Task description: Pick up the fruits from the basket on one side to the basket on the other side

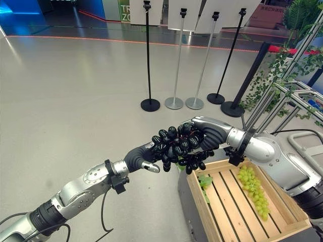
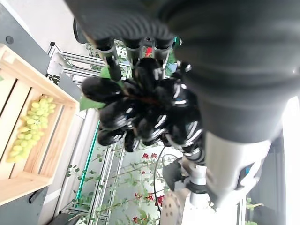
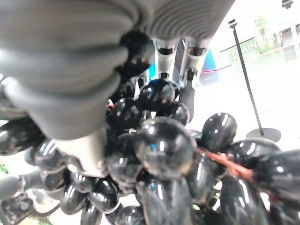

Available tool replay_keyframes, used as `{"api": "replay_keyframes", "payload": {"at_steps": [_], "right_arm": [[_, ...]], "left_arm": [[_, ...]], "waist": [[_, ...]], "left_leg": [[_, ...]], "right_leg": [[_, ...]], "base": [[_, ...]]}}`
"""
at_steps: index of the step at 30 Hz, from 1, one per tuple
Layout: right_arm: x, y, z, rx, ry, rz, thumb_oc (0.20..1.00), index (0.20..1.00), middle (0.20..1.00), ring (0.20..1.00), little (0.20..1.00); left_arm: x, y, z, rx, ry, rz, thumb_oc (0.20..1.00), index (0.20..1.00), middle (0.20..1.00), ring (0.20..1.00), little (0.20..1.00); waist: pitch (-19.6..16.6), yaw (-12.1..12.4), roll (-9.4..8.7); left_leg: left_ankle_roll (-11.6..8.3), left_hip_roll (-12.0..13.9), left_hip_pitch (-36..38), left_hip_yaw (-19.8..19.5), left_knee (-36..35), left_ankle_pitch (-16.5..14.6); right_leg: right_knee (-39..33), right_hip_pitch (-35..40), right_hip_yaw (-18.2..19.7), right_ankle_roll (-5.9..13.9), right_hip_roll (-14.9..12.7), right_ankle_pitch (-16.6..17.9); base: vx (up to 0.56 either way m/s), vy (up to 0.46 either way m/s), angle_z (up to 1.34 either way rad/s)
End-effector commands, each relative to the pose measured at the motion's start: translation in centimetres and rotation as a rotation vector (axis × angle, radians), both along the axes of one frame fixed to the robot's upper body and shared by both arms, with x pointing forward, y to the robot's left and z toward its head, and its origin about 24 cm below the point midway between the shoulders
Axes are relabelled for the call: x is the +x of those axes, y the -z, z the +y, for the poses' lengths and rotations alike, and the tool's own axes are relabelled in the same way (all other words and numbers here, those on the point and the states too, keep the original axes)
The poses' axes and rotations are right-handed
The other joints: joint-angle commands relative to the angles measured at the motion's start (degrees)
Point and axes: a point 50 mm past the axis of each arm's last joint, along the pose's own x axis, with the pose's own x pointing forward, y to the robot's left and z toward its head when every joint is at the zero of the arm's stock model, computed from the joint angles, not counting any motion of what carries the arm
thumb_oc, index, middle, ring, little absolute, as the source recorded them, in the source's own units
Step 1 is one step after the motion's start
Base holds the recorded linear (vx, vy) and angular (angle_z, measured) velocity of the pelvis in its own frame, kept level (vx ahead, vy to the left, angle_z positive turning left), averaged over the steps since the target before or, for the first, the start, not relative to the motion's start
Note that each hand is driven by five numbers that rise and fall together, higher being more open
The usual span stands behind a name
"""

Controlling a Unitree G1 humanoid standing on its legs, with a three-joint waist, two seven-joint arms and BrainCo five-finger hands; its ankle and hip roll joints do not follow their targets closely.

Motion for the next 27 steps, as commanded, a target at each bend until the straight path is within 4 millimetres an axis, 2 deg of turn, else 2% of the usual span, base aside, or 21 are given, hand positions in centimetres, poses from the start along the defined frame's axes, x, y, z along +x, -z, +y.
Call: {"api": "replay_keyframes", "payload": {"at_steps": [1,9,19,27], "right_arm": [[-0.5,-2.0,1.6,0.012,-0.092,-0.078,0.200,0.200,0.200,0.200,0.200],[-0.4,-1.5,2.0,-0.050,-0.104,-0.073,0.200,0.200,0.200,0.200,0.200],[-0.3,-1.5,2.7,-0.124,-0.132,-0.106,0.200,0.200,0.200,0.200,0.200],[-0.2,-2.0,3.5,-0.162,-0.158,-0.155,0.200,0.200,0.200,0.200,0.200]], "left_arm": [[0.3,-1.9,-1.2,-0.074,0.034,-0.071,1.000,1.000,1.000,1.000,1.000],[0.3,-1.9,-1.7,-0.085,0.049,-0.061,1.000,1.000,1.000,1.000,1.000],[-0.6,-1.8,-3.4,-0.126,0.134,-0.002,1.000,1.000,1.000,1.000,1.000],[-1.1,-0.4,-4.8,-0.137,0.166,0.076,1.000,1.000,1.000,1.000,1.000]], "waist": [[-3.4,-0.2,-1.41],[-3.3,-0.4,-1.32],[-3.1,-0.6,-1.32],[-3.2,-0.9,-1.37]], "left_leg": [[1.96,-0.8,-1.1,0.3,4.8,-7.2],[1.99,-0.8,-1.1,0.4,4.8,-7.2],[2.10,-0.9,-1.1,0.5,5.0,-7.4],[2.24,-1.0,-1.1,0.7,5.0,-7.5]], "right_leg": [[3.9,-5.1,-1.0,4.46,-3.0,2.9],[4.0,-5.2,-1.0,4.49,-2.9,2.9],[4.2,-5.2,-0.8,4.57,-3.0,2.8],[4.1,-5.5,-0.5,4.65,-3.1,3.0]], "base": [[0.00,0.000,0.00],[0.00,0.000,0.00],[0.00,0.000,0.00],[0.00,0.000,0.00]]}}
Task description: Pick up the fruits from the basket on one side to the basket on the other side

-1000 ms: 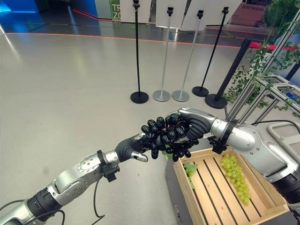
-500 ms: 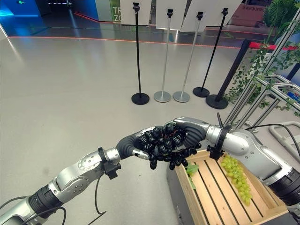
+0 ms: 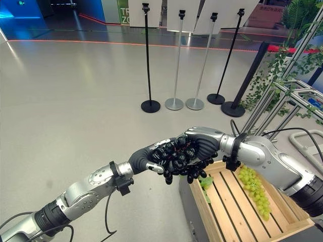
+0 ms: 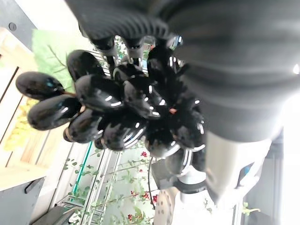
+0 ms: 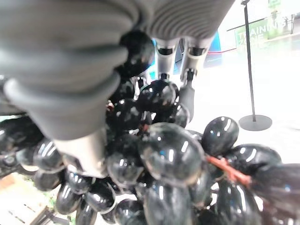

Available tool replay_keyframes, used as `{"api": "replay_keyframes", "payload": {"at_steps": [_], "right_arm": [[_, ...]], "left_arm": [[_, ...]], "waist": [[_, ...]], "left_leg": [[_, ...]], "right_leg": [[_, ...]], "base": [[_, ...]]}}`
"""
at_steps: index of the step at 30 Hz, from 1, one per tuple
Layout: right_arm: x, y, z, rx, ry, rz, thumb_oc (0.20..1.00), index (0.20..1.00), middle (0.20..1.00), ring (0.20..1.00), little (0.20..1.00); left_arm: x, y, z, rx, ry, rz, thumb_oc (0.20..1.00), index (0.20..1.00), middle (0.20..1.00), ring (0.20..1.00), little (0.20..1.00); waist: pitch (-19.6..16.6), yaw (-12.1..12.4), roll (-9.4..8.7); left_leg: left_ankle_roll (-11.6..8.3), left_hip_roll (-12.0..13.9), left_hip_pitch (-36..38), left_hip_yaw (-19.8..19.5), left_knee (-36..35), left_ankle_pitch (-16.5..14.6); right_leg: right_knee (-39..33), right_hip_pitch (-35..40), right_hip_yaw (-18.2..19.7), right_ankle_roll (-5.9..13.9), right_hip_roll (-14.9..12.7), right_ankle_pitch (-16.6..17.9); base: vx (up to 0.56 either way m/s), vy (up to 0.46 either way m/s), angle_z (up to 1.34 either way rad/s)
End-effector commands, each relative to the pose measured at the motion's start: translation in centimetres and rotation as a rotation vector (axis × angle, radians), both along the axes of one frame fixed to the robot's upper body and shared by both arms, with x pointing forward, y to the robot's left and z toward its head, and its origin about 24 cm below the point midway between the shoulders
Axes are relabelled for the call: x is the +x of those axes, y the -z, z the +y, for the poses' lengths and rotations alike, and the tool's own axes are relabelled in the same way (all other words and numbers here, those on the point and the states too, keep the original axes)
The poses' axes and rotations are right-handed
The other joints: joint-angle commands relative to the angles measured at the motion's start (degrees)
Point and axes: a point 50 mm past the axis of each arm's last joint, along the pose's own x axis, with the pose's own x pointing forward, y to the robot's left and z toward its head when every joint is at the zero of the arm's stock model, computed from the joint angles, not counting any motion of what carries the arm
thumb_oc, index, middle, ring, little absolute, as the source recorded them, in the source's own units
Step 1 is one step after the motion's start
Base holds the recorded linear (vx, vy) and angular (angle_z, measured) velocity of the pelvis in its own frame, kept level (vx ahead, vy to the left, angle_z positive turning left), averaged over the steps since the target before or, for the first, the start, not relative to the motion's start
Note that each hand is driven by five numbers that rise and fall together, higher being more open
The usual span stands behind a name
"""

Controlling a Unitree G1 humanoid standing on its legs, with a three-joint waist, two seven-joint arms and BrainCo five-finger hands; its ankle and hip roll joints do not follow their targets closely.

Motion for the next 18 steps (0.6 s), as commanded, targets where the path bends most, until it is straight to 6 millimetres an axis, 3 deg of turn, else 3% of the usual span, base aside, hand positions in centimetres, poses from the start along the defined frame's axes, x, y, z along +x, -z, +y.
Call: {"api": "replay_keyframes", "payload": {"at_steps": [1,18], "right_arm": [[-0.3,-3.9,2.6,0.025,-0.135,-0.187,0.200,0.200,0.200,0.200,0.200],[-0.9,-5.8,3.1,0.059,-0.163,-0.296,0.200,0.200,0.200,0.200,0.200]], "left_arm": [[-0.7,-0.9,-3.5,-0.078,0.154,-0.004,1.000,1.000,1.000,1.000,1.000],[-0.5,0.4,-3.3,-0.050,0.115,0.023,1.000,1.000,1.000,1.000,1.000]], "waist": [[-2.7,-0.8,-2.19],[-2.9,-1.2,-2.30]], "left_leg": [[2.06,-0.8,-0.8,0.7,5.0,-7.7],[2.20,-0.7,-0.7,1.0,5.2,-7.9]], "right_leg": [[3.5,-4.9,-0.7,4.57,-3.0,3.1],[3.6,-5.1,-0.1,4.52,-2.7,3.1]], "base": [[0.00,0.000,0.00],[0.00,-0.001,-0.01]]}}
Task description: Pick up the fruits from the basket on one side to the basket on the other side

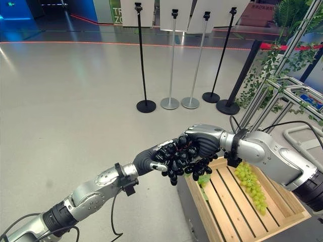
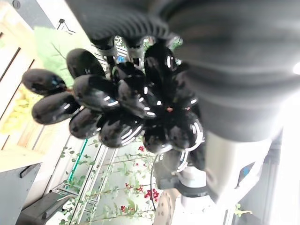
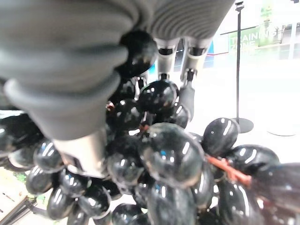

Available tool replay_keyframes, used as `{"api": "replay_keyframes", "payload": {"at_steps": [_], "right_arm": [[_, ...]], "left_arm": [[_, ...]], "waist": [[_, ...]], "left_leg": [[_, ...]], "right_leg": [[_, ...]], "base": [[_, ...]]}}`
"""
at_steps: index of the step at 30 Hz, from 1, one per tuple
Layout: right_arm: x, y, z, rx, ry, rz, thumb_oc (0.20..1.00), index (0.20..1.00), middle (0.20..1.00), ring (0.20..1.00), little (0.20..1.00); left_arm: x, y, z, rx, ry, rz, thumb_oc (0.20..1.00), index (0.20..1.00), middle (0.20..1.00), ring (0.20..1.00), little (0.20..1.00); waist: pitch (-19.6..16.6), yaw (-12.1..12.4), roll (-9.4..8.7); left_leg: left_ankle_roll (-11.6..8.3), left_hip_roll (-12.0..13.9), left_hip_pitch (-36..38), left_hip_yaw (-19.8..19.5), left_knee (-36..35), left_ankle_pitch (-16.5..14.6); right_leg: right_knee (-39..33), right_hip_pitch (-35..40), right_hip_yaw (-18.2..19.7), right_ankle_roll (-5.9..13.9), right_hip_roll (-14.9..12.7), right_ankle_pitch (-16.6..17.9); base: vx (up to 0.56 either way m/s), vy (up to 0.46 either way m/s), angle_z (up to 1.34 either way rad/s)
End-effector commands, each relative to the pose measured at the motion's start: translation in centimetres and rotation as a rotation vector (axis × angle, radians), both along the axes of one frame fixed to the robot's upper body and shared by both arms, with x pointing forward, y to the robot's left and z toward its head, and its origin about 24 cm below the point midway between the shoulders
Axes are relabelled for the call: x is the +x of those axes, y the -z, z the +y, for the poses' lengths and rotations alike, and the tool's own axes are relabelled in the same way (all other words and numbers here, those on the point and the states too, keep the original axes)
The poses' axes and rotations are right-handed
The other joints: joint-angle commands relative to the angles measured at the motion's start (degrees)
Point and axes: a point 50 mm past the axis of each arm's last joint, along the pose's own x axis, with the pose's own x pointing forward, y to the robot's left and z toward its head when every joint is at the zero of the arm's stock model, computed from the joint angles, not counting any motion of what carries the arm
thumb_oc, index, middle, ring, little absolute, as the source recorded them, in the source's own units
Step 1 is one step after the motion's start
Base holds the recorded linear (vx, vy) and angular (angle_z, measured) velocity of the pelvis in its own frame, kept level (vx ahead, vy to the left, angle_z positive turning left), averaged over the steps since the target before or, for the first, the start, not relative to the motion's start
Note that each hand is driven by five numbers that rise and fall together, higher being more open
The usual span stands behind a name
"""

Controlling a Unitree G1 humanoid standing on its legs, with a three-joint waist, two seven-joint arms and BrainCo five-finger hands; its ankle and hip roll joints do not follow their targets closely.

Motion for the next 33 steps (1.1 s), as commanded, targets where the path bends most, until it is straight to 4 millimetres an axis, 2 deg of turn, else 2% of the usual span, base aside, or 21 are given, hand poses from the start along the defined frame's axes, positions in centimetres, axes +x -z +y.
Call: {"api": "replay_keyframes", "payload": {"at_steps": [1,10,25,26,27,33], "right_arm": [[-1.3,-5.4,3.2,0.133,-0.181,-0.259,0.200,0.200,0.200,0.200,0.200],[-1.6,-6.5,3.3,0.158,-0.193,-0.311,0.200,0.200,0.200,0.200,0.200],[-2.2,-7.7,4.3,0.166,-0.253,-0.361,0.200,0.200,0.200,0.200,0.200],[-2.3,-7.9,4.4,0.173,-0.263,-0.365,0.200,0.200,0.200,0.200,0.200],[-2.3,-7.9,4.4,0.173,-0.263,-0.365,0.200,0.200,0.200,0.200,0.200],[-2.5,-8.2,4.9,0.189,-0.284,-0.375,0.200,0.200,0.200,0.200,0.200]], "left_arm": [[-0.6,-0.2,-2.3,-0.021,0.107,-0.014,1.000,1.000,1.000,1.000,1.000],[-0.3,0.6,-1.8,0.006,0.067,-0.006,1.000,1.000,1.000,1.000,1.000],[-0.1,0.7,-2.6,0.008,0.070,-0.013,1.000,1.000,1.000,1.000,1.000],[-0.1,0.7,-2.8,0.007,0.072,-0.009,0.325,0.325,0.325,0.325,0.325],[-0.1,0.7,-2.8,0.007,0.072,-0.009,0.200,0.200,0.200,0.200,0.200],[-0.1,1.0,-3.1,0.006,0.079,0.006,0.200,0.200,0.200,0.200,0.200]], "waist": [[-2.9,0.3,-2.37],[-3.1,0.3,-2.65],[-3.7,-0.2,-2.95],[-3.7,-0.2,-2.93],[-3.7,-0.2,-2.92],[-3.9,-0.4,-2.82]], "left_leg": [[2.03,-0.6,-0.2,0.7,5.0,-8.0],[2.03,-0.5,-0.2,0.9,5.0,-8.1],[2.06,-0.4,0.1,1.1,4.9,-8.4],[2.06,-0.4,0.1,1.1,4.9,-8.4],[2.06,-0.4,0.1,1.1,4.9,-8.4],[2.05,-0.3,0.2,1.3,4.9,-8.4]], "right_leg": [[2.7,-4.1,-0.7,4.47,-2.7,3.1],[2.5,-4.0,-0.6,4.54,-2.6,3.2],[2.6,-4.1,-0.3,4.54,-2.5,3.2],[2.5,-4.1,-0.2,4.49,-2.4,3.2],[2.5,-4.1,-0.2,4.49,-2.4,3.2],[2.5,-4.1,-0.1,4.47,-2.3,3.2]], "base": [[0.00,0.000,0.00],[0.00,0.000,0.00],[0.00,0.002,-0.02],[0.00,0.000,0.00],[0.00,0.000,0.00],[0.00,0.000,0.00]]}}
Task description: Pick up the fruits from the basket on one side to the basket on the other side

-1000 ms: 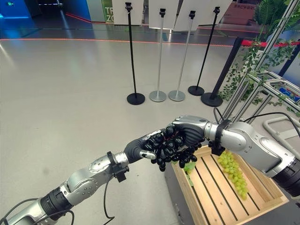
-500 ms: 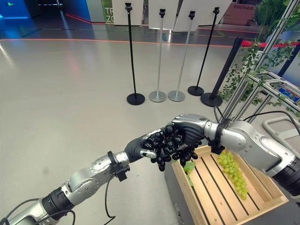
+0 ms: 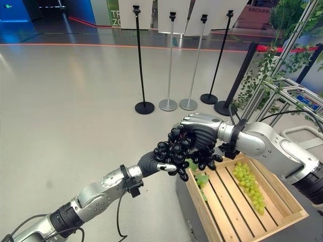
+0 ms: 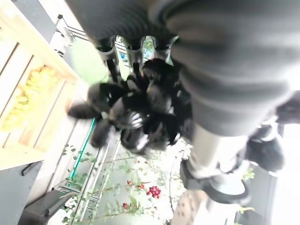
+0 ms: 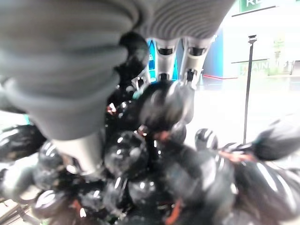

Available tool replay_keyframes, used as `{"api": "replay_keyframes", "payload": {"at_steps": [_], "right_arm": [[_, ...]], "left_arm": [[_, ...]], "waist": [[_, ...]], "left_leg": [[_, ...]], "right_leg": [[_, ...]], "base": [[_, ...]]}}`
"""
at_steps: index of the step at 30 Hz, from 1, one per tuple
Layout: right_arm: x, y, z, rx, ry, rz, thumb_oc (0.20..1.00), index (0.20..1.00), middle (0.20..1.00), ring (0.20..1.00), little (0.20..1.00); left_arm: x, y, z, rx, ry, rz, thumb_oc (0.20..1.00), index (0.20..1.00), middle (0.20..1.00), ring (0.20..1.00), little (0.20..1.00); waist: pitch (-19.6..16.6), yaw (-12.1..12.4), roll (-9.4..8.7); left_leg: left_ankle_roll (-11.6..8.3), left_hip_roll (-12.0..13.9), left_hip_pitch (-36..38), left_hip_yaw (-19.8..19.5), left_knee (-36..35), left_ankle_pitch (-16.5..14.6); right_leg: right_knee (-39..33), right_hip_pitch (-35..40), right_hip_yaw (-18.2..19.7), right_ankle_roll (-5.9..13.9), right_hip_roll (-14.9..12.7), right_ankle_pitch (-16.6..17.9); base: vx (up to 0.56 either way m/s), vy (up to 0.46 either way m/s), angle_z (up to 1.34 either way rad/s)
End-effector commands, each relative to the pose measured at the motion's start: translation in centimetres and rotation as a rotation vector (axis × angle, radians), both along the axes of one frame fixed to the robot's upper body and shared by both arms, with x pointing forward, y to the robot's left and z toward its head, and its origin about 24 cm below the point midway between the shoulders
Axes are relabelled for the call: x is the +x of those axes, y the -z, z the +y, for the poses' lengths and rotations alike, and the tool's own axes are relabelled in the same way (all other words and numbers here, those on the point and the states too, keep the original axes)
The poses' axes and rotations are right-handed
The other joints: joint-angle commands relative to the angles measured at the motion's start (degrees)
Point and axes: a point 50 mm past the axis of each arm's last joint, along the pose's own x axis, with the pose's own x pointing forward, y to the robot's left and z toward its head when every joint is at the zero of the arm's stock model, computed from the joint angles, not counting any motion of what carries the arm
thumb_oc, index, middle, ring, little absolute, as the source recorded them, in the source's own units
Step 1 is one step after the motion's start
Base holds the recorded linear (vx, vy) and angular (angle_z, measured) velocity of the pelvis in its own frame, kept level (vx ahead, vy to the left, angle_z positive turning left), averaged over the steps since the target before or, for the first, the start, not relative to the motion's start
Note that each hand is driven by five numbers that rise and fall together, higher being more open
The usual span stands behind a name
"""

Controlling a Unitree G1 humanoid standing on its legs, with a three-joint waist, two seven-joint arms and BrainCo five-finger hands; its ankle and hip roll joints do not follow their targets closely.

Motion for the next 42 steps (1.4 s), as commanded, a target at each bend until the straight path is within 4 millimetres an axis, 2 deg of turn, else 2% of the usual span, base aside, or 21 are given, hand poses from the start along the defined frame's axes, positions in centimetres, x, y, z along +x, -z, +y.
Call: {"api": "replay_keyframes", "payload": {"at_steps": [1,19,22,23,24,29,38,42], "right_arm": [[-2.4,-5.7,3.7,0.166,-0.236,-0.239,0.200,0.200,0.200,0.200,0.200],[-2.6,-6.0,3.9,0.188,-0.255,-0.254,0.200,0.200,0.200,0.200,0.200],[-2.1,-5.6,3.3,0.231,-0.217,-0.229,0.200,0.200,0.200,0.200,0.200],[-1.9,-5.4,2.8,0.259,-0.193,-0.223,0.802,0.802,0.802,0.802,0.802],[-1.9,-5.4,2.7,0.260,-0.191,-0.223,1.000,1.000,1.000,1.000,1.000],[-1.2,-3.9,0.1,0.467,-0.071,-0.148,1.000,1.000,1.000,1.000,1.000],[-1.3,-1.2,-4.1,0.913,0.073,-0.023,1.000,1.000,1.000,1.000,1.000],[-1.6,0.5,-5.5,1.076,0.122,0.032,1.000,1.000,1.000,1.000,1.000]], "left_arm": [[-0.3,-0.3,-2.3,-0.012,0.093,-0.025,0.200,0.200,0.200,0.200,0.200],[-0.2,-0.3,-2.3,-0.035,0.073,-0.013,0.200,0.200,0.200,0.200,0.200],[0.0,-0.1,-1.7,-0.049,0.034,-0.005,0.200,0.200,0.200,0.200,0.200],[0.1,0.0,-1.3,-0.054,0.014,-0.003,0.200,0.200,0.200,0.200,0.200],[0.0,0.0,-1.3,-0.052,0.016,-0.002,0.200,0.200,0.200,0.200,0.200],[0.5,0.1,1.8,-0.089,-0.120,0.000,0.200,0.200,0.200,0.200,0.200],[0.1,0.8,7.1,-0.074,-0.358,-0.050,0.200,0.200,0.200,0.200,0.200],[-0.4,1.4,8.9,-0.100,-0.461,-0.044,0.200,0.200,0.200,0.200,0.200]], "waist": [[-2.6,-0.3,-2.53],[-3.0,-0.6,-2.30],[-3.1,-0.6,-2.00],[-3.0,-0.6,-1.92],[-3.1,-0.5,-2.01],[-2.9,0.0,-1.18],[-3.7,0.1,0.43],[-4.0,0.0,1.13]], "left_leg": [[1.97,-0.5,0.3,0.1,5.1,-8.4],[1.90,-0.5,0.3,0.0,5.0,-8.4],[1.95,-0.5,0.4,0.1,4.9,-8.5],[1.98,-0.6,0.4,0.1,4.9,-8.5],[1.97,-0.6,0.4,0.1,4.9,-8.5],[1.88,-0.7,0.1,-0.2,5.3,-8.4],[1.36,0.0,0.4,-0.7,4.9,-8.2],[0.96,0.4,0.3,-1.2,4.6,-7.7]], "right_leg": [[2.2,-3.3,-1.1,4.50,-2.5,3.2],[2.2,-3.3,-1.1,4.42,-2.4,3.1],[2.0,-3.1,-1.2,4.41,-2.5,3.2],[1.9,-3.0,-1.2,4.42,-2.5,3.2],[1.9,-3.0,-1.2,4.42,-2.5,3.2],[1.9,-3.0,-1.1,4.22,-2.5,2.8],[1.6,-2.0,-2.1,3.17,-1.7,1.8],[1.5,-1.7,-2.7,2.45,-1.2,1.3]], "base": [[0.00,0.000,0.00],[0.00,0.000,0.00],[0.00,0.000,0.00],[0.00,0.000,0.00],[0.00,0.000,0.00],[0.00,0.000,0.00],[0.00,-0.027,0.02],[-0.02,-0.050,0.06]]}}
